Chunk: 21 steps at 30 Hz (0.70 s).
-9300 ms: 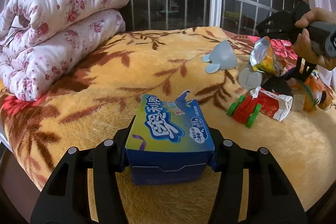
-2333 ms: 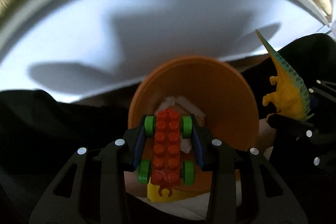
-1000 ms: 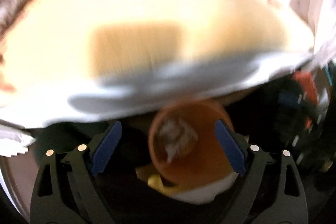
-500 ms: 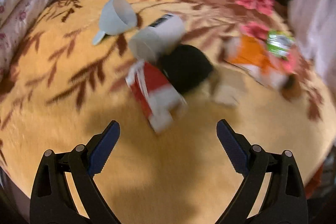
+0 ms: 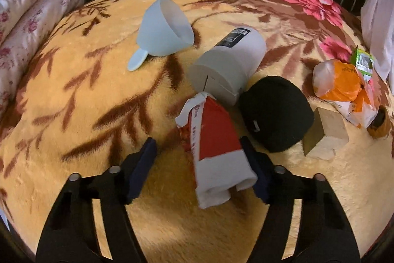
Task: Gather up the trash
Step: 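Grasp the red-white paper packet with the left tool while the right tool grasps the brown plush toy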
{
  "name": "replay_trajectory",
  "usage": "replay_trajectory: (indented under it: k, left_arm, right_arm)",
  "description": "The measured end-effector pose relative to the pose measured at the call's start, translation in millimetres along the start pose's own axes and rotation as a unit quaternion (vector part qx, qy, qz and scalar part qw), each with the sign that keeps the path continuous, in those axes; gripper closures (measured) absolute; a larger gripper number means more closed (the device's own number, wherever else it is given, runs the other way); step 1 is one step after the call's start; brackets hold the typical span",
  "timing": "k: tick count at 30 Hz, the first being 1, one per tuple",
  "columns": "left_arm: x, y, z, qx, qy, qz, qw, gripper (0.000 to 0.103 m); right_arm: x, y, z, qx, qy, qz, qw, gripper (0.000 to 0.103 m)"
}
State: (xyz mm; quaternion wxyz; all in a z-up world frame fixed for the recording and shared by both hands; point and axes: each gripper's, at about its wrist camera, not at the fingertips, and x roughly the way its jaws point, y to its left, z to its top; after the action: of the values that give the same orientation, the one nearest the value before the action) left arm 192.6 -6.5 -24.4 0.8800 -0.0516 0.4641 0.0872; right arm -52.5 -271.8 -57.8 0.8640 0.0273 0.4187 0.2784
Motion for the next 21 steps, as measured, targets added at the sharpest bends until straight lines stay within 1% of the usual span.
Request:
replay_trajectory:
  k: [1, 3, 4, 6, 9, 12, 15, 16, 18, 21]
  left_arm:
    - [1, 0, 0, 0.002, -0.003, -0.003, 1.0, 0.042]
    - [3, 0, 0, 0.008, -0.005, -0.01, 0.9999, 0.056]
    - [4, 0, 0, 0.009, -0.005, -0.015, 0.9998, 0.059]
    - [4, -1, -1, 0.017, -0.007, -0.022, 0.9996, 0.072]
    - [1, -3, -3, 0.025, -0.015, -0.033, 0.999, 0.088]
    - [-9, -3, -10, 0.029, -0.028, -0.024, 0.9989, 0.09]
    - [-23, -1, -23, 0.039, -0.037, -0.018, 0.9984, 0.09]
    - [-31, 2, -32, 0.042, -0.04, -0.019, 0.9981, 0.09]
    - [-41, 7, -43, 0.045, -0.042, -0.022, 0.9979, 0.09]
    - [-57, 14, -61, 0.038, -0.051, -0.033, 0.9974, 0.09]
  right_arm:
    - [0, 2, 2, -0.004, -0.001, -0.001, 1.0, 0.021]
    - [0, 4, 6, -0.004, 0.0, -0.001, 1.0, 0.021]
    - [0, 5, 8, -0.003, 0.0, -0.001, 1.0, 0.021]
    - [-1, 6, 13, -0.003, 0.0, 0.002, 1.0, 0.021]
    - [-4, 7, 25, -0.002, -0.002, 0.006, 1.0, 0.021]
    - [-12, 3, 46, 0.0, -0.021, 0.008, 1.0, 0.021]
    - [-19, -7, 75, -0.001, -0.044, -0.01, 0.999, 0.021]
    - [-21, -15, 91, -0.008, -0.057, -0.026, 0.998, 0.021]
    - [-21, -27, 112, -0.02, -0.073, -0.055, 0.996, 0.021]
    - [-9, -53, 153, -0.031, -0.084, -0.109, 0.99, 0.021]
